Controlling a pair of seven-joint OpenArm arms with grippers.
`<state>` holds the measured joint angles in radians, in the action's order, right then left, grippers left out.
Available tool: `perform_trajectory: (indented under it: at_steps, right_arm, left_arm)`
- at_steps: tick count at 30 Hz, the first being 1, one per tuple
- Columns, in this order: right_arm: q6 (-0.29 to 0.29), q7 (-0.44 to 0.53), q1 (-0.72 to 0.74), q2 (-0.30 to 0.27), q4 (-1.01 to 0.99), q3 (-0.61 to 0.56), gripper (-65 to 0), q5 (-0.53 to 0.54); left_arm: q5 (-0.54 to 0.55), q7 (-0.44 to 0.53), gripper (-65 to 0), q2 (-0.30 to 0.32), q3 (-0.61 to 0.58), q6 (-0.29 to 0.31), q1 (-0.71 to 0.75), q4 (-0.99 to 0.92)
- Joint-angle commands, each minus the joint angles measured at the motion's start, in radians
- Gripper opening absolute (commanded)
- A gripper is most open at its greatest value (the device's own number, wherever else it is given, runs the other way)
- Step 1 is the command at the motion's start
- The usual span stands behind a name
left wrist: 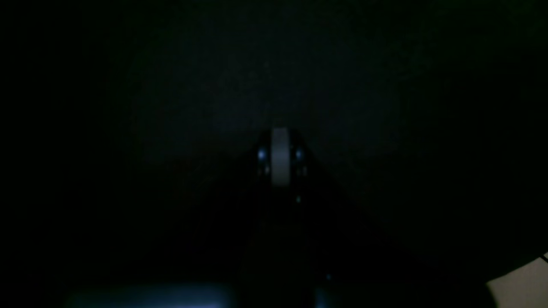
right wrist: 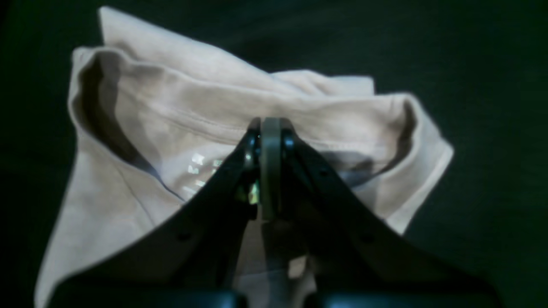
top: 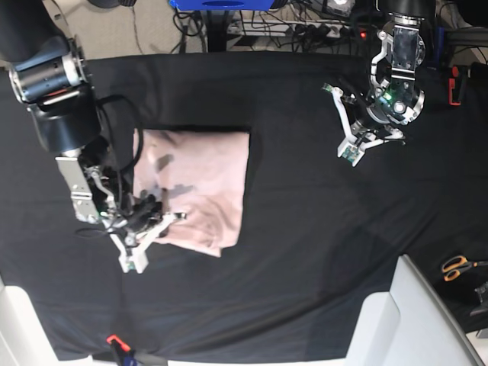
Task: Fold the T-shirt properly
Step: 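Press and smooth the folded shirt's edge with the right gripper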
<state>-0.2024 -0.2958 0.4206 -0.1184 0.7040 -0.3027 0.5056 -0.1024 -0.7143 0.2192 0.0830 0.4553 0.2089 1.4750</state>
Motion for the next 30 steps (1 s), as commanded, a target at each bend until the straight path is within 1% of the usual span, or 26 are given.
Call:
perform_trajectory:
  at_steps: [1,6,13,15,18,21,23,25,27,30]
  right_arm:
    - [0.007,0.028,0.03,-0.007,0.009,0.007,-64.1,-0.002]
    - [0.024,0.047,0.03,-0.008,0.009,0.006,-64.1,-0.002]
    - [0.017,0.039,0.017,0.0,0.047,0.004,-64.1,-0.002]
    - [0.017,0.004,-0.025,-0.007,0.142,0.009,-64.2,-0.002]
    - [0.027,-0.093,-0.11,-0.033,0.346,0.012,-64.2,0.003]
    - [0.028,-0.173,-0.197,-0.036,0.483,0.032,-64.2,0.005]
    - [0.028,-0.197,-0.246,-0.028,0.512,0.076,-64.2,0.005]
    - [0.028,-0.216,-0.291,-0.005,0.52,0.115,-64.2,0.005]
    - [0.028,-0.22,-0.331,0.004,0.515,0.152,-64.2,0.005]
    - [0.028,-0.22,-0.372,0.007,0.512,0.176,-64.2,0.005]
  left_arm:
    - [0.0,0.006,-65.0,0.009,-0.001,-0.002,-0.004,0.013]
    - [0.0,0.006,-65.0,0.009,-0.001,-0.002,-0.015,-0.035]
    - [0.008,0.006,-65.0,0.009,-0.001,-0.002,-0.015,-0.037]
    - [0.01,0.006,-65.0,0.009,-0.001,-0.002,-0.015,-0.033]
    - [0.01,0.006,-65.0,0.009,-0.001,-0.002,-0.015,-0.033]
    - [0.01,0.006,-65.0,0.009,-0.001,-0.002,-0.015,-0.033]
    - [0.01,0.006,-65.0,0.007,-0.001,-0.002,-0.015,-0.032]
    - [0.01,0.006,-65.0,0.004,-0.001,-0.002,-0.015,-0.032]
    - [0.0,0.006,-65.0,-0.01,-0.001,-0.002,-0.015,-0.032]
    - [0.0,0.006,-65.0,-0.011,-0.001,-0.002,-0.015,-0.032]
